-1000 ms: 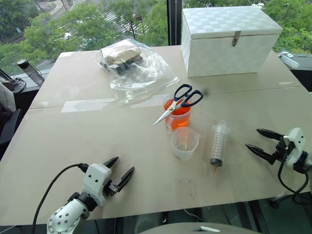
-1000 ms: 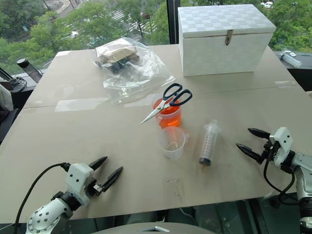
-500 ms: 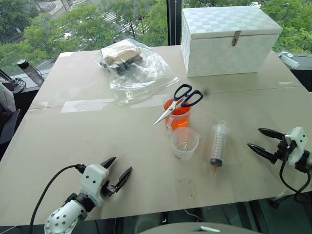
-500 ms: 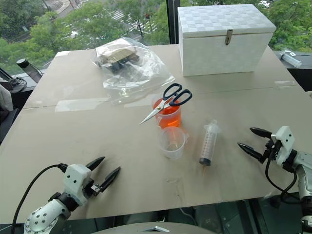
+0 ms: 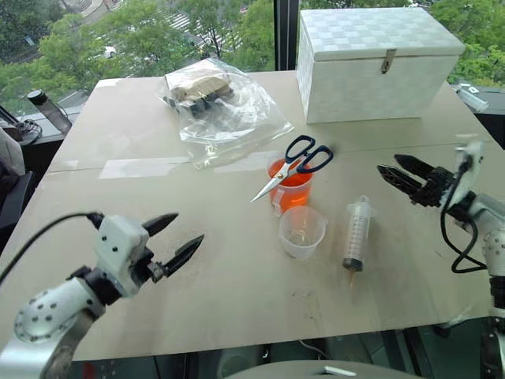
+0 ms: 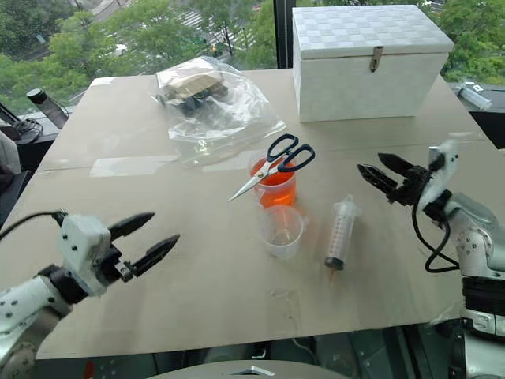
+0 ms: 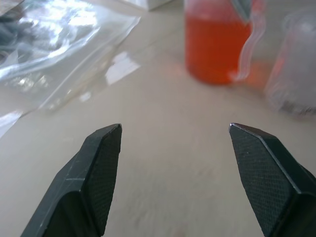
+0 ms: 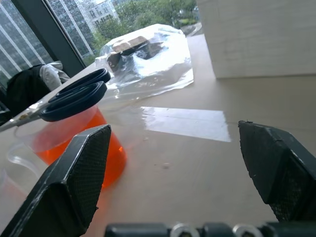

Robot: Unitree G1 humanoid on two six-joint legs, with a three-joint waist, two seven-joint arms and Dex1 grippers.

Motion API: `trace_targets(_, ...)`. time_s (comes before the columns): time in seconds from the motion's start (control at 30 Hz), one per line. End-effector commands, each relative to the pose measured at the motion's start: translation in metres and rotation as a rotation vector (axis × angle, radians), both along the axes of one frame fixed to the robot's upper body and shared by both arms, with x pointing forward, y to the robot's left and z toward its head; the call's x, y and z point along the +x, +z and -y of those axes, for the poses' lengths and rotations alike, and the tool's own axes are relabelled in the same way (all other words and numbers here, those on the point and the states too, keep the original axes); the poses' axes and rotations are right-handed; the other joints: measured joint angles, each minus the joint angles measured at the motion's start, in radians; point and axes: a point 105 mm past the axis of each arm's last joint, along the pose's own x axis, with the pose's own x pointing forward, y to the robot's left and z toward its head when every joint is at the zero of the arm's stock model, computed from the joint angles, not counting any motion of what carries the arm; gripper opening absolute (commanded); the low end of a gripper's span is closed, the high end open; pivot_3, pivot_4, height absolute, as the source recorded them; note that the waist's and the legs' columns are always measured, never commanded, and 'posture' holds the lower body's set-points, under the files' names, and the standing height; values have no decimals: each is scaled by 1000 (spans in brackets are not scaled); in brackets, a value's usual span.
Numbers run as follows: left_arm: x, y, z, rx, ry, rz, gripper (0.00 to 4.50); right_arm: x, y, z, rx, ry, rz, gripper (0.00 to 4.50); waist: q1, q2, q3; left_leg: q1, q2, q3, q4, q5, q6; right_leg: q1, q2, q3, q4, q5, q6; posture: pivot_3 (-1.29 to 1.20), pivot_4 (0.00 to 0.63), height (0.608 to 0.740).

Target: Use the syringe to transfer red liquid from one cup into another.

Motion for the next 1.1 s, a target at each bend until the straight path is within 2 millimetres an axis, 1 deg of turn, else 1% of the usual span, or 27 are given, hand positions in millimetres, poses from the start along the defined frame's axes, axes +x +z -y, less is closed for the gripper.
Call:
trace_targets(0.03,-10,31,26,-30,-129,34,3506,-2,9,-24,43,60,-106,4406,-2,0,0,0,0,0,0,0,0,0,0,0,0,0,0,0,150,740)
trace_targets(0.17,-14,45,45,-24,-223,9,3506,0,15,-47,111,114,-201,4406,-2,0,1,-2,-1,1,-1,2,-4,-3,1,0,-1,0,0,0,150,740)
trace_targets(0.23,-15,47,51,-9,-245,-9,3506,3,19,-57,146,132,-235,4406,-3,0,1,-8,-1,1,-1,3,-5,-9,1,1,2,0,0,0,150,740)
trace_targets(0.27,-16,46,52,0,-250,-19,3506,4,21,-60,161,139,-242,4406,-4,0,1,-12,-1,1,1,4,-6,-13,2,1,4,0,1,0,150,740)
trace_targets(0.3,-16,46,54,3,-256,-28,3506,4,22,-64,167,150,-253,4406,-3,0,1,-13,-1,0,1,4,-6,-14,3,1,4,0,1,0,150,740)
trace_targets(0.47,-15,46,58,11,-254,-42,3506,2,32,-85,206,214,-268,4406,2,-1,1,-14,-1,0,3,4,-6,-14,4,1,3,0,1,0,150,740)
trace_targets(0.57,-13,43,58,18,-244,-48,3506,5,37,-92,214,205,-255,4406,0,-1,1,-14,-1,1,4,4,-6,-14,5,1,4,0,1,0,150,740)
trace_targets(0.67,-12,42,58,14,-240,-52,3506,8,46,-92,241,197,-241,3606,0,-1,1,-14,-1,1,4,4,-6,-14,6,1,5,0,1,0,150,740)
trace_targets(0.7,-12,42,58,13,-238,-52,3506,7,47,-93,245,199,-240,3167,0,-1,1,-14,-1,1,4,4,-6,-14,6,1,5,0,1,0,150,740)
trace_targets(0.73,-11,42,57,11,-236,-51,3506,6,50,-94,246,210,-235,2484,0,-1,1,-14,-1,1,4,4,-6,-14,6,1,5,0,1,0,150,740)
trace_targets(0.77,-10,42,57,11,-233,-48,3506,5,51,-95,252,221,-239,2130,0,-1,1,-14,-1,1,4,4,-6,-14,7,1,5,0,1,0,150,740)
trace_targets(0.8,-9,43,56,12,-228,-44,3506,4,52,-96,260,230,-250,1577,1,-1,1,-14,-1,1,4,4,-6,-14,7,1,4,0,1,0,150,740)
trace_targets(0.83,-8,43,56,17,-221,-38,3506,3,52,-95,260,234,-268,1328,1,-1,1,-14,-1,1,4,4,-6,-14,7,1,4,0,1,0,150,740)
trace_targets(0.87,-7,44,55,23,-217,-34,3506,3,53,-95,264,237,-280,711,0,-1,1,-14,-1,1,4,4,-6,-14,7,1,4,0,1,0,150,740)
trace_targets(0.9,-6,46,56,12,-223,-24,3506,4,56,-93,276,240,-283,279,0,-1,1,-14,-1,1,4,4,-6,-14,7,1,4,0,1,0,150,740)
trace_targets(0.93,-6,48,57,4,-228,-17,3506,4,59,-92,284,242,-283,48,0,-1,1,-14,-1,1,4,4,-6,-14,7,1,5,0,1,0,150,740)
trace_targets(1.0,-5,55,61,-24,-244,5,3506,5,66,-86,313,242,-286,48,0,-1,1,-14,-1,1,5,4,-6,-14,7,1,5,0,1,0,150,740)
trace_targets(1.1,-3,63,65,-57,-264,32,3506,11,83,-64,398,189,-247,48,3,-1,1,-14,-1,1,5,4,-6,-14,7,1,5,1,1,0,150,740)
